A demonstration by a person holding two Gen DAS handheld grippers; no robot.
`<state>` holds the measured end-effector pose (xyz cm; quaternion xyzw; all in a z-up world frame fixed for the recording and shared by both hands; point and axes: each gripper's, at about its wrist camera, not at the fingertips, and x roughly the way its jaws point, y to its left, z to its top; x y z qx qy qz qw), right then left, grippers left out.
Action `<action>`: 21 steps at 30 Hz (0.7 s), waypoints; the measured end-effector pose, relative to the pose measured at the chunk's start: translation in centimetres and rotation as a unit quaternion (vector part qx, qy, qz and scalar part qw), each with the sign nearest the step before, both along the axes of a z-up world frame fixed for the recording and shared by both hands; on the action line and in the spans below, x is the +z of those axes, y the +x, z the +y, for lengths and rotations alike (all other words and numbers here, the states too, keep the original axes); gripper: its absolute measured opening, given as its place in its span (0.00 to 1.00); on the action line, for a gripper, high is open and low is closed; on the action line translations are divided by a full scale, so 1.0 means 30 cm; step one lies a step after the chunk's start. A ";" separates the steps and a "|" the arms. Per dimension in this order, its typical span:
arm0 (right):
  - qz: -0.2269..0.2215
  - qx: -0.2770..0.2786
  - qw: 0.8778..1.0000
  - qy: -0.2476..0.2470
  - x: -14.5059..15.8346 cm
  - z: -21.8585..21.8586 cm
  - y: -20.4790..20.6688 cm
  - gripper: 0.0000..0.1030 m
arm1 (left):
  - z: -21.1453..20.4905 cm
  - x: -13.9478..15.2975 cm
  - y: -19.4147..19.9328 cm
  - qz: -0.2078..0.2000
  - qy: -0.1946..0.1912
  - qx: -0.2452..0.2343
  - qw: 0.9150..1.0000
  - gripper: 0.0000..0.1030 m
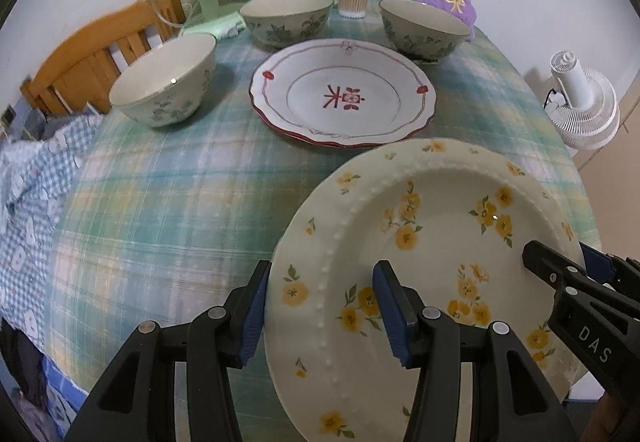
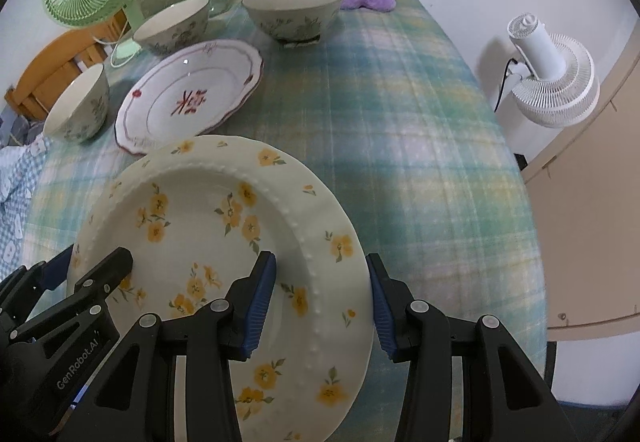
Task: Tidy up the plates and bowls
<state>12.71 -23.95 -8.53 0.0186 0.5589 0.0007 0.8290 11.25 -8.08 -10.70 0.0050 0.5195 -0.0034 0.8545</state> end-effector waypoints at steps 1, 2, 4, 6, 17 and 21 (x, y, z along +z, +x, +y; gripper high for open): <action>0.001 -0.001 1.000 0.000 -0.003 0.003 -0.003 0.47 | 0.004 -0.006 -0.003 0.002 0.000 0.000 1.000 0.50; 0.003 -0.002 1.000 -0.001 -0.008 0.008 -0.007 0.47 | 0.005 -0.006 -0.002 0.000 0.000 0.001 1.000 0.50; -0.001 -0.001 1.000 -0.007 -0.009 0.019 -0.013 0.47 | 0.014 -0.014 -0.004 0.004 -0.004 0.004 1.000 0.50; -0.003 0.000 1.000 -0.013 -0.012 0.025 -0.013 0.47 | 0.016 -0.021 -0.005 0.007 -0.006 0.005 1.000 0.50; -0.004 0.004 1.000 -0.025 -0.016 0.027 0.006 0.47 | 0.010 -0.030 -0.003 0.002 -0.002 0.021 1.000 0.51; -0.006 0.003 1.000 -0.025 -0.016 0.025 0.006 0.47 | 0.009 -0.031 -0.006 0.000 -0.002 0.037 0.999 0.51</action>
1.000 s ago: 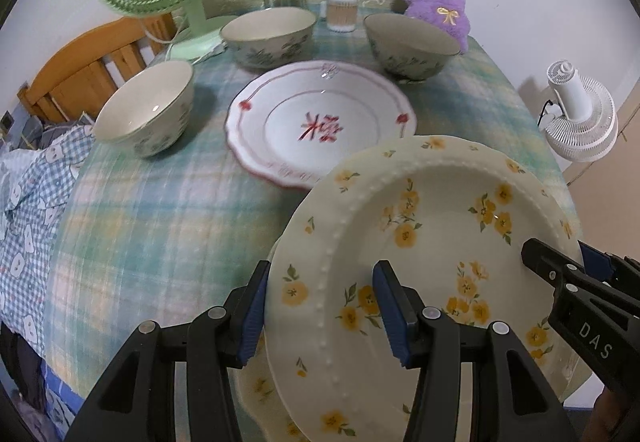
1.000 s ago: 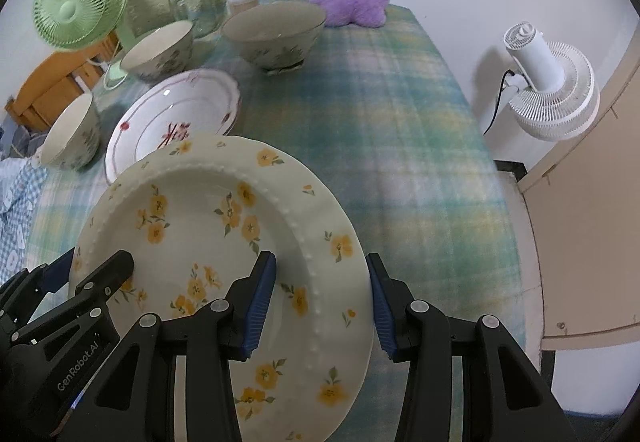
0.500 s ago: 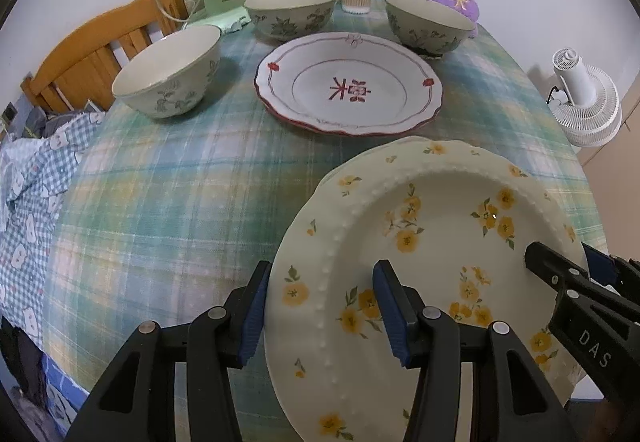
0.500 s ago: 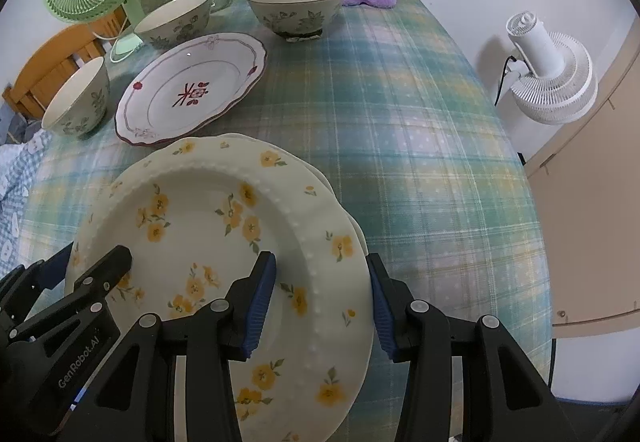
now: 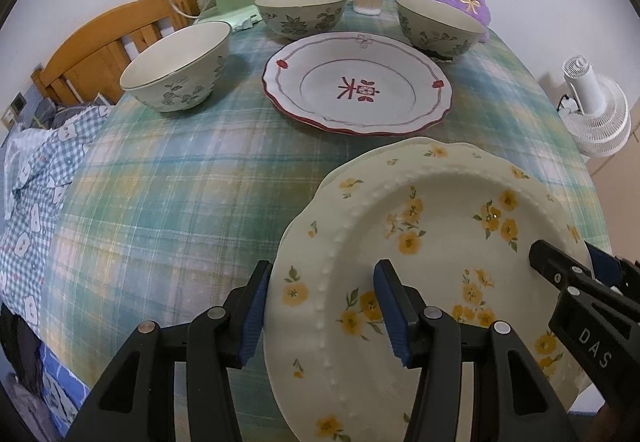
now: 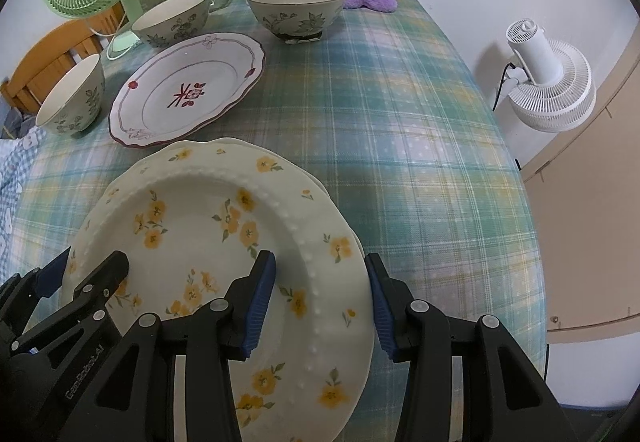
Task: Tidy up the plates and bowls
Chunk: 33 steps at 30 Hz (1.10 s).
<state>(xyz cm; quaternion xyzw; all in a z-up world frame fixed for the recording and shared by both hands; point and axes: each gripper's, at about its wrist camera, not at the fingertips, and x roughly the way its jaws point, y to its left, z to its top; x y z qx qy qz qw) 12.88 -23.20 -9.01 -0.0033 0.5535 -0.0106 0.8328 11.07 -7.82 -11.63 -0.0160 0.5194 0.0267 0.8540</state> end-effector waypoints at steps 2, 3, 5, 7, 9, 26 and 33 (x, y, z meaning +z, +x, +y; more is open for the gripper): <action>-0.001 0.001 1.000 -0.002 0.000 0.000 0.000 0.47 | -0.005 -0.001 -0.005 -0.002 0.004 0.008 1.000 0.52; -0.003 0.001 1.000 -0.003 0.000 0.001 0.000 0.47 | -0.010 -0.003 -0.007 -0.003 0.009 0.011 1.000 0.52; -0.005 0.001 1.000 -0.006 0.001 0.003 -0.001 0.47 | -0.021 -0.006 -0.005 -0.003 0.022 0.017 1.000 0.51; -0.005 0.005 1.000 -0.013 -0.004 0.009 -0.001 0.47 | -0.028 -0.008 -0.006 -0.007 0.030 0.023 0.999 0.50; -0.007 0.010 1.000 -0.023 -0.008 0.017 0.000 0.47 | -0.026 -0.006 -0.005 -0.008 0.029 0.030 0.999 0.50; -0.026 0.013 0.999 0.017 0.111 0.018 0.028 0.53 | -0.007 0.104 -0.009 -0.034 0.006 -0.009 0.999 0.66; -0.066 0.013 0.997 0.035 0.255 0.086 0.014 0.67 | 0.024 0.248 -0.014 -0.087 -0.005 -0.041 0.995 0.73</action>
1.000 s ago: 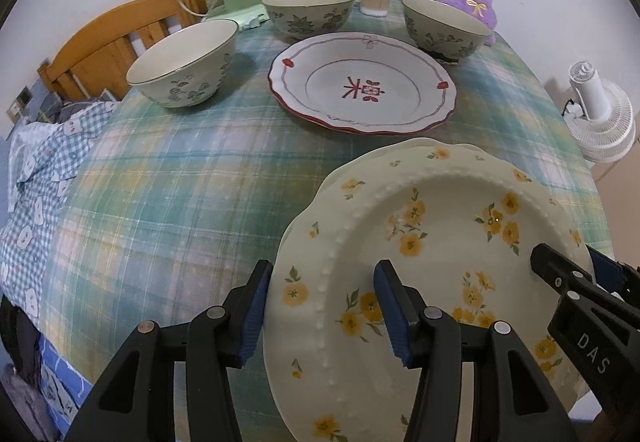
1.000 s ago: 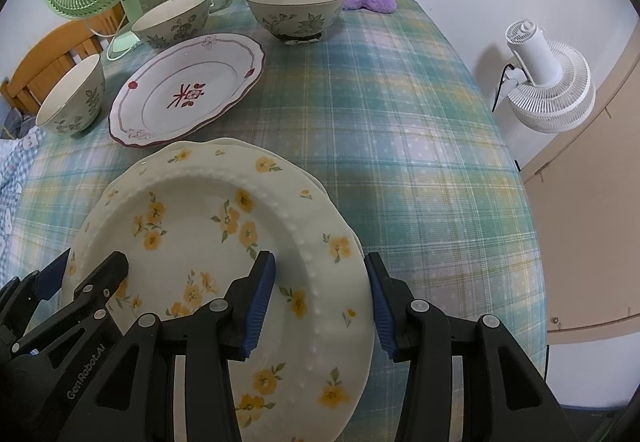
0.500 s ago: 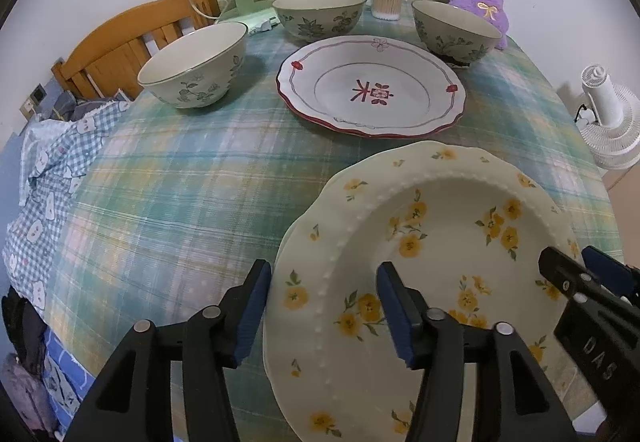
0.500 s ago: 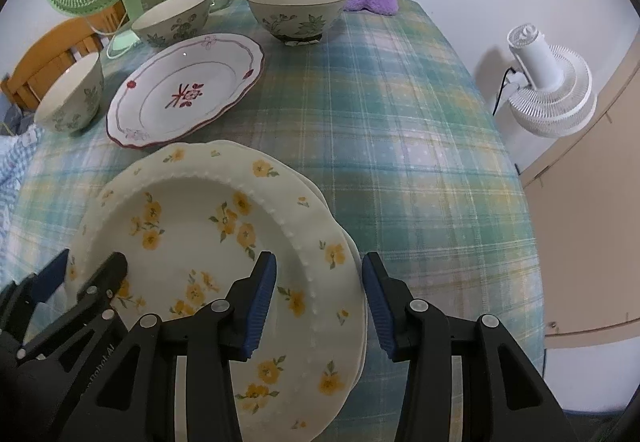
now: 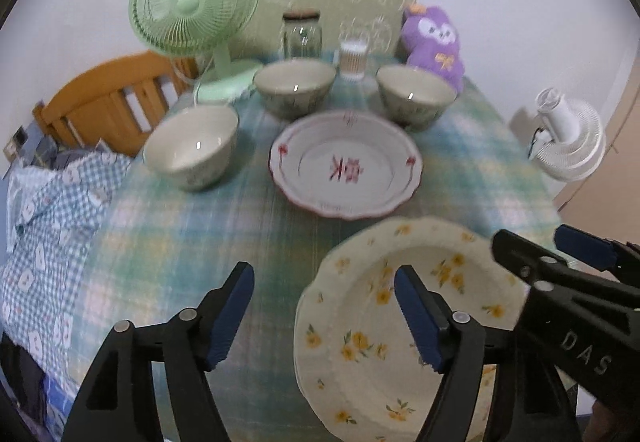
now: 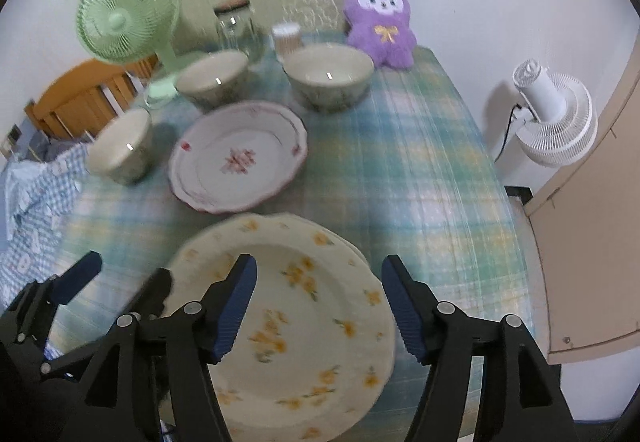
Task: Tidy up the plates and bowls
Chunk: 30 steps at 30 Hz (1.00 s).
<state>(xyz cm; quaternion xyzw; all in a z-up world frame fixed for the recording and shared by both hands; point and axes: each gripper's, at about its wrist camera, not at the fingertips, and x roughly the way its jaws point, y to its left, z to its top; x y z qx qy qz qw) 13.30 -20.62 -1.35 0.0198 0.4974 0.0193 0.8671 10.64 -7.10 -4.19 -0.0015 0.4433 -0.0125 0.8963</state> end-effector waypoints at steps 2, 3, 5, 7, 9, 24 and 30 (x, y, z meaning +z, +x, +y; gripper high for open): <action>-0.007 -0.005 1.000 0.001 0.033 0.021 0.001 0.67 | 0.009 0.037 0.001 -0.013 0.000 -0.007 1.000 0.77; -0.007 -0.008 1.000 0.002 0.047 0.029 0.003 0.67 | 0.017 0.055 0.003 -0.019 0.002 -0.007 1.000 0.78; -0.009 -0.018 1.000 0.011 0.072 0.040 0.010 0.67 | 0.038 0.084 0.012 -0.028 0.001 -0.008 1.000 0.78; -0.009 -0.024 0.999 0.021 0.089 0.049 0.021 0.67 | 0.057 0.102 0.025 -0.028 -0.006 -0.010 1.000 0.78; -0.008 -0.025 0.999 0.023 0.104 0.059 0.036 0.67 | 0.071 0.114 0.045 -0.024 -0.013 -0.012 1.000 0.78; -0.023 0.002 1.000 0.014 0.060 0.080 0.291 0.67 | 0.074 0.067 0.275 -0.032 -0.009 0.024 0.999 0.72; -0.021 0.031 0.999 0.016 -0.009 0.084 0.420 0.66 | 0.074 -0.007 0.393 -0.014 -0.016 0.053 0.998 0.64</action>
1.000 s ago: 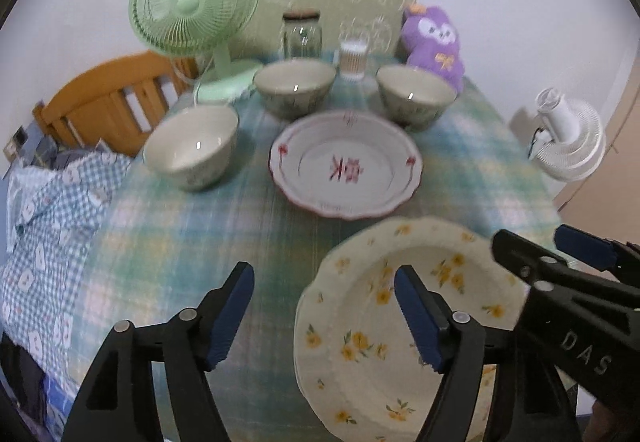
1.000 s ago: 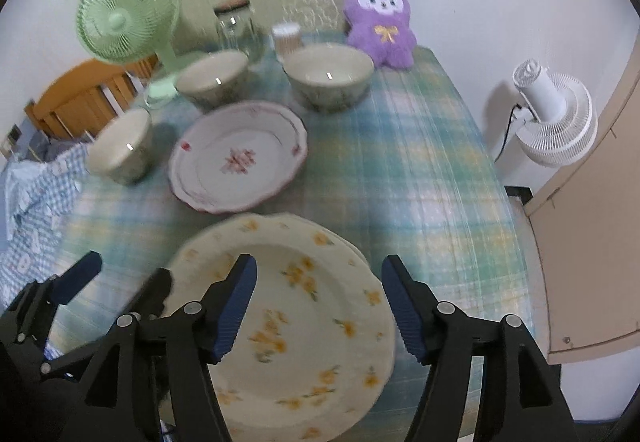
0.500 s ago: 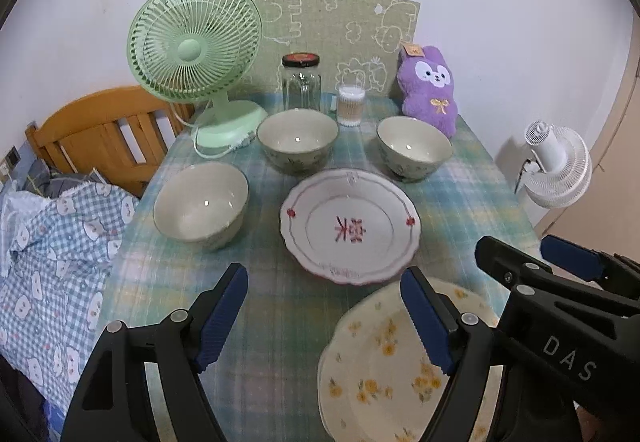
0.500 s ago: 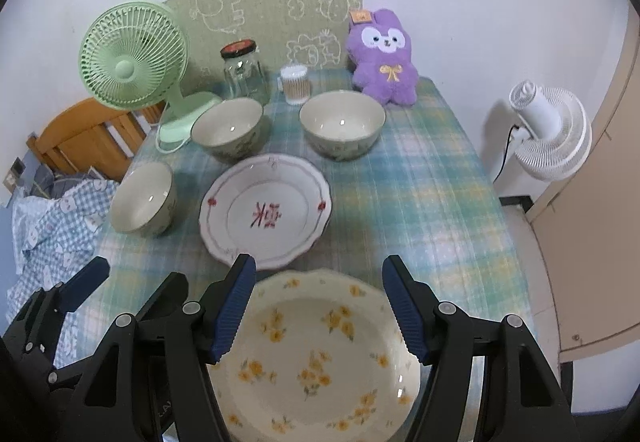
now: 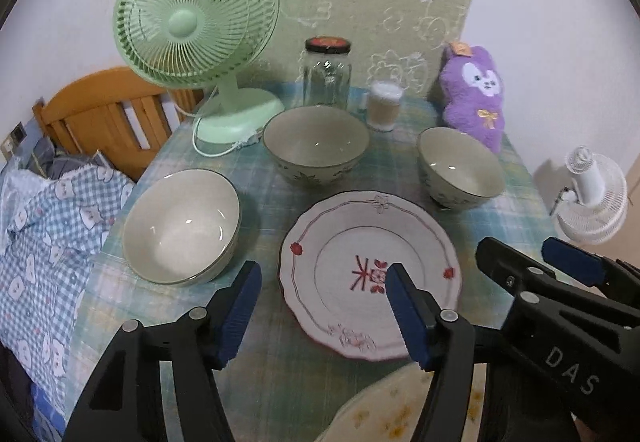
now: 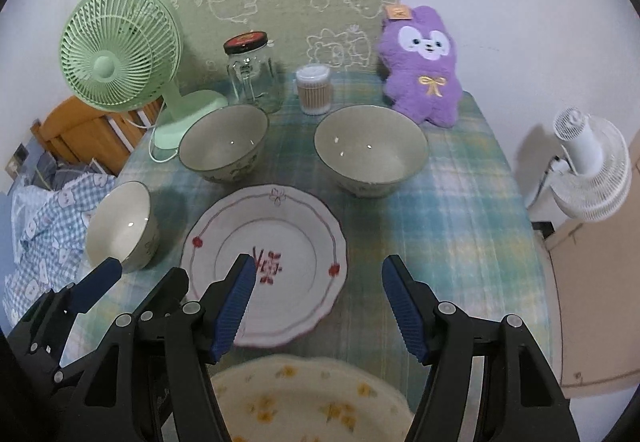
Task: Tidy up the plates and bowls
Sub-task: 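Move both grippers to the red-rimmed white plate and close on its rim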
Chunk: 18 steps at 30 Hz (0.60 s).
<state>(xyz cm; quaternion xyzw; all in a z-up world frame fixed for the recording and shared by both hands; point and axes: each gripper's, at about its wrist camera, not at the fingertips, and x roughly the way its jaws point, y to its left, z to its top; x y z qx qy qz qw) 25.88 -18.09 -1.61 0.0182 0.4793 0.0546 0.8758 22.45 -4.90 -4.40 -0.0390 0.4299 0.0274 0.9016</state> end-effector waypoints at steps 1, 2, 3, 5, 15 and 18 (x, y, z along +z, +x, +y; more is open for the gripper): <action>0.002 0.004 1.000 -0.001 -0.014 0.000 0.020 0.66 | -0.002 -0.012 0.016 0.003 0.003 0.004 1.000 0.63; 0.004 0.007 1.000 -0.001 -0.024 0.001 0.036 0.64 | -0.002 -0.022 0.026 0.005 0.006 0.007 1.000 0.62; 0.005 0.009 1.000 -0.003 -0.039 0.001 0.056 0.64 | -0.001 -0.037 0.044 0.009 0.009 0.012 1.000 0.62; 0.007 0.015 1.000 -0.006 -0.065 0.003 0.085 0.64 | 0.000 -0.061 0.069 0.016 0.011 0.019 1.000 0.59; 0.041 0.024 0.999 -0.008 -0.219 0.000 0.177 0.59 | 0.004 -0.193 0.149 0.045 0.033 0.043 0.998 0.58; 0.051 0.027 0.998 -0.010 -0.254 0.003 0.195 0.58 | 0.015 -0.218 0.165 0.057 0.042 0.050 0.996 0.58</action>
